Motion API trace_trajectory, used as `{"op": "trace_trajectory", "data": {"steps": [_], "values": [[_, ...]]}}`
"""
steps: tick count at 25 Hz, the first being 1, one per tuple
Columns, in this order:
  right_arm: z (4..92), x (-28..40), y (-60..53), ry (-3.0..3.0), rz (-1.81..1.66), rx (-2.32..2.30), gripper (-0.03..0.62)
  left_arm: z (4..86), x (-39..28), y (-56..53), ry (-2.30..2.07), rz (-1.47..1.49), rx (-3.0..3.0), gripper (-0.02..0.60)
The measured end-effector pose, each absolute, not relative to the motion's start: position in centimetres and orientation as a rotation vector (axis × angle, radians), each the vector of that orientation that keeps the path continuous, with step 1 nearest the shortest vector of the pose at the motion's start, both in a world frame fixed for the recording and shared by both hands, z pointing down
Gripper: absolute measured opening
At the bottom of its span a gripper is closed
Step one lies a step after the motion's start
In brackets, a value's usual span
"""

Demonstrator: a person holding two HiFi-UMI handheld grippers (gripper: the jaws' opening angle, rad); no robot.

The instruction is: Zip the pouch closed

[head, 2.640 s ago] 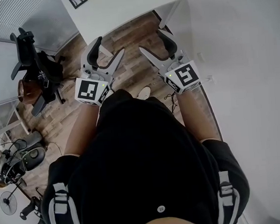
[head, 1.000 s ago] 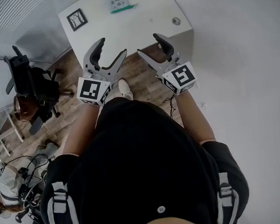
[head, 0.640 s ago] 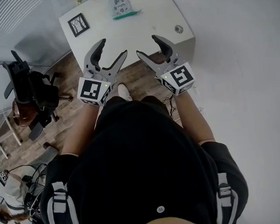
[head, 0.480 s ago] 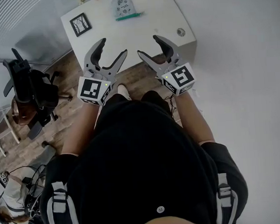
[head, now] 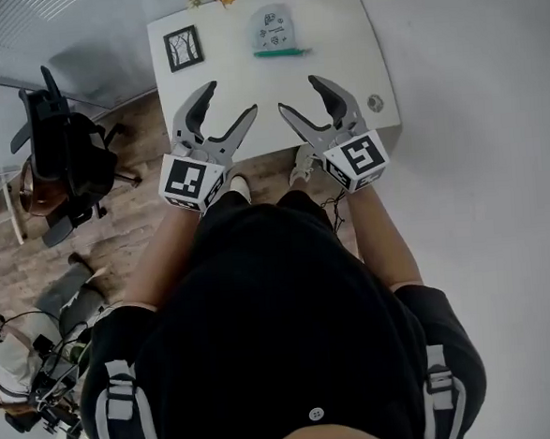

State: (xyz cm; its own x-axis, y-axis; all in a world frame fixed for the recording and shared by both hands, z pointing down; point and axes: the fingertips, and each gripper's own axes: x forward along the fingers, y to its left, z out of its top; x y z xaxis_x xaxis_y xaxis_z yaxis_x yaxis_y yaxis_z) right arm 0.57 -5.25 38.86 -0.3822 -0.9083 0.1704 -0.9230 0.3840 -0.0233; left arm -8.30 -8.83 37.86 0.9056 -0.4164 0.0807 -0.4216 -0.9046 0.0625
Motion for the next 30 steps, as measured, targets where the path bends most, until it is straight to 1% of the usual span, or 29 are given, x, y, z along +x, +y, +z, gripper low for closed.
{"op": "trace_trajectory", "data": {"steps": [6, 14, 23, 30], "values": [[39.6, 4.1, -9.8, -2.590, 0.206, 1.512, 0.305, 38.2, -5.2, -12.1, -0.837, 0.138, 2.928, 0.314], [42.4, 10.6, -14.5, -2.653, 0.276, 1.344, 0.301, 40.5, 0.1, -15.8, -1.013, 0.193, 2.799, 0.314], [47.2, 16.4, -18.7, -2.643, 0.344, 1.183, 0.294, 44.3, 5.0, -17.7, -1.125, 0.282, 2.683, 0.314], [52.0, 19.5, -20.6, -2.605, 0.369, 1.076, 0.280, 47.9, 8.0, -17.7, -1.147, 0.358, 2.610, 0.314]]}}
